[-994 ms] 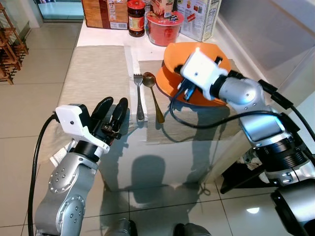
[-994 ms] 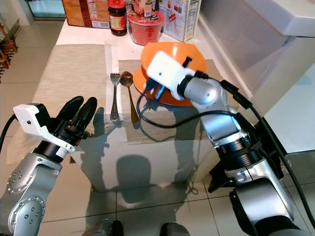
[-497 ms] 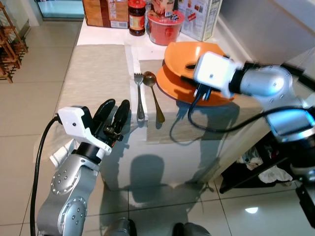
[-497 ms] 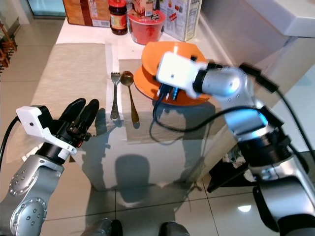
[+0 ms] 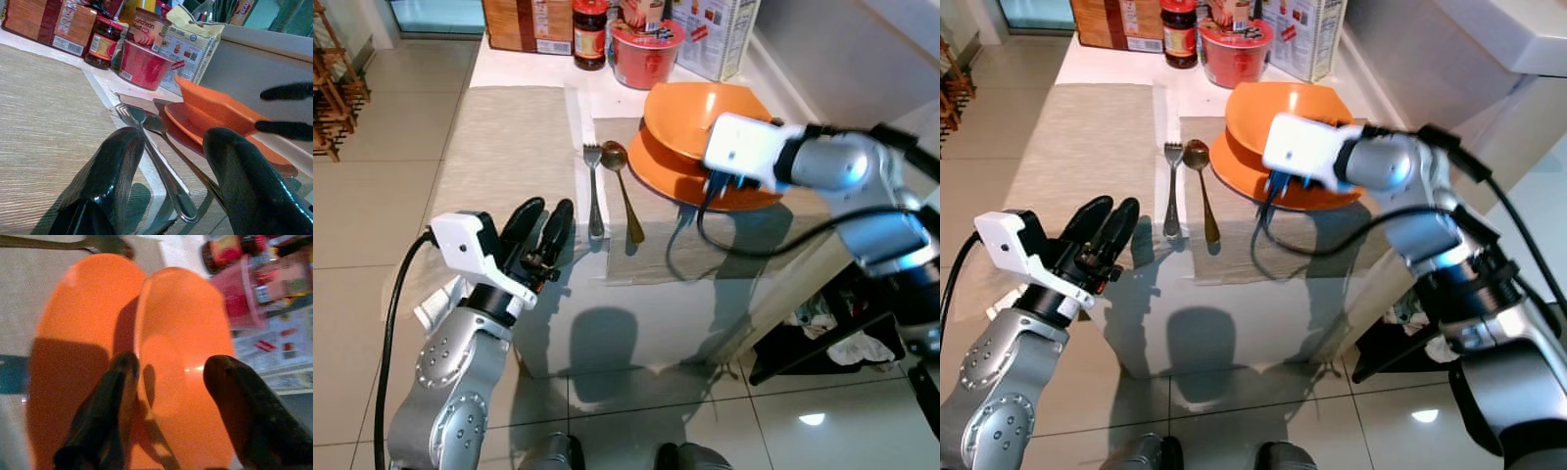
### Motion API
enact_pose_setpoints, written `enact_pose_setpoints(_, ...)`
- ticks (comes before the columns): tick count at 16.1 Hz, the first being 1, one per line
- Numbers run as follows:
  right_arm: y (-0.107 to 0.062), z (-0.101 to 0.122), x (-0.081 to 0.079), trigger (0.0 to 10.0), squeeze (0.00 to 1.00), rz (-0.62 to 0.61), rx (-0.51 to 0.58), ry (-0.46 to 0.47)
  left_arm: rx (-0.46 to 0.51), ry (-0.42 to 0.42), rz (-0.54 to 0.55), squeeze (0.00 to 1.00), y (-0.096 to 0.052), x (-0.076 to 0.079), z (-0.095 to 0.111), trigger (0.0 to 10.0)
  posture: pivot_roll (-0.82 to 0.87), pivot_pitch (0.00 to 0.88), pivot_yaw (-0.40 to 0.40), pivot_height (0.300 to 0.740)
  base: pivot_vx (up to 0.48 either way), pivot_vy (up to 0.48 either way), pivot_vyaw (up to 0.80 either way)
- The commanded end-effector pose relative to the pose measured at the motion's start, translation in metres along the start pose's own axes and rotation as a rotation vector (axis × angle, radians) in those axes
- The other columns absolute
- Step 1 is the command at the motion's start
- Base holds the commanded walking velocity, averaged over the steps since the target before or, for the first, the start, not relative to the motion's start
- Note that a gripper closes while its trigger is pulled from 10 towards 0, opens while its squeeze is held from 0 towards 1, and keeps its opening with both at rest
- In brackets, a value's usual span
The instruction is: Setting the table
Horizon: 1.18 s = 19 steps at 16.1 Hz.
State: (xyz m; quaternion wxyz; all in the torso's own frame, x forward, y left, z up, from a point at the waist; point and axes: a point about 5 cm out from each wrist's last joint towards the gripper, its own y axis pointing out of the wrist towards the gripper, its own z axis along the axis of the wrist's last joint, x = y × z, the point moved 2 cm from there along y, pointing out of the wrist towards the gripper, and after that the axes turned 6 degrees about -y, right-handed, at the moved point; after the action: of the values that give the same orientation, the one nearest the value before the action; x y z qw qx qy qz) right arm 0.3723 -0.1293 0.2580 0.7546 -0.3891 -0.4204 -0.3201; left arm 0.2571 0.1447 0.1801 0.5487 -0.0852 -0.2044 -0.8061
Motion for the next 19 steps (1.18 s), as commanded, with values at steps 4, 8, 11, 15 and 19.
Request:
enact_pose_setpoints(4,-0.001,0.001,0.007,10.0,0.0,-0.035,-0.024,-0.023,0.014,0.007,-0.024,0.0,-0.001,0.007,0.004,10.0,-0.04,0.13,-0.062,0.74,0.0,0.0,0.0)
enact_pose_setpoints(8,0.005,-0.005,-0.006,10.0,0.0,0.038,-0.066,0.004,0.012,0.007,-0.021,0.0,-0.002,0.007,0.004,10.0,-0.04,0.134,-0.061,0.74,0.0,0.0,0.0)
enact_pose_setpoints(11,0.006,0.001,0.003,10.0,0.0,-0.016,-0.03,0.039,0.012,0.008,-0.02,0.0,-0.002,0.007,0.004,10.0,-0.04,0.135,-0.061,0.74,0.0,0.0,0.0)
enact_pose_setpoints(15,0.003,0.038,0.016,10.0,1.0,-0.08,0.186,0.179,0.007,0.004,-0.025,0.0,-0.002,0.008,0.002,10.0,-0.04,0.138,-0.057,0.74,0.0,0.0,0.0)
enact_pose_setpoints(19,0.002,0.011,-0.022,10.0,1.0,0.165,0.06,0.125,0.006,0.001,-0.024,0.0,-0.002,0.008,0.002,10.0,-0.05,0.138,-0.059,0.74,0.0,0.0,0.0)
